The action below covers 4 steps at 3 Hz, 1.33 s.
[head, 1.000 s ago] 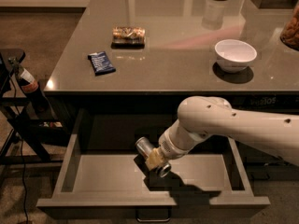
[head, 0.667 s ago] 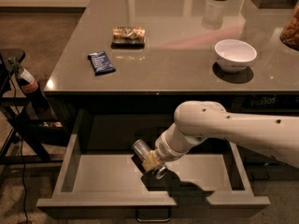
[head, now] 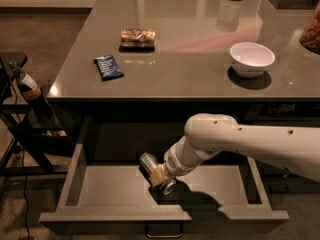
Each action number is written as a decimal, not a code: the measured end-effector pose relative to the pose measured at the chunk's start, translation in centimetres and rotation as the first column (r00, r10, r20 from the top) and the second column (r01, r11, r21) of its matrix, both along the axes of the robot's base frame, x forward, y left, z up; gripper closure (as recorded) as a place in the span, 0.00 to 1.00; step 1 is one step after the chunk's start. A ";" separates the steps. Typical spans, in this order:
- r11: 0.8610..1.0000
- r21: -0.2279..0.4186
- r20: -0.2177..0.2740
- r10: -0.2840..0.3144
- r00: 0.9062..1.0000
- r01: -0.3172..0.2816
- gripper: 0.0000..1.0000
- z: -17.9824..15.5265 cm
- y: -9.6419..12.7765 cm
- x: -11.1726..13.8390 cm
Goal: Place redbull can into top drawer
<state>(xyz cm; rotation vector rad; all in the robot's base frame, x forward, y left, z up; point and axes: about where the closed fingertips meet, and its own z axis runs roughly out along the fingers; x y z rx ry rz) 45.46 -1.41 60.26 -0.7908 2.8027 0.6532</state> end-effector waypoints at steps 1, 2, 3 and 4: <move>1.000 0.000 0.000 0.000 1.000 0.000 0.81 0.0 0.0 0.0; 1.000 0.000 0.000 0.000 1.000 0.000 0.59 0.0 0.0 0.0; 1.000 0.000 0.000 0.000 1.000 0.000 0.35 0.0 0.0 0.0; 1.000 0.000 0.000 0.000 1.000 0.000 0.11 0.0 0.0 0.0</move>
Offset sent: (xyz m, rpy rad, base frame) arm 0.0000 0.0000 0.0000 0.0000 0.0000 0.0000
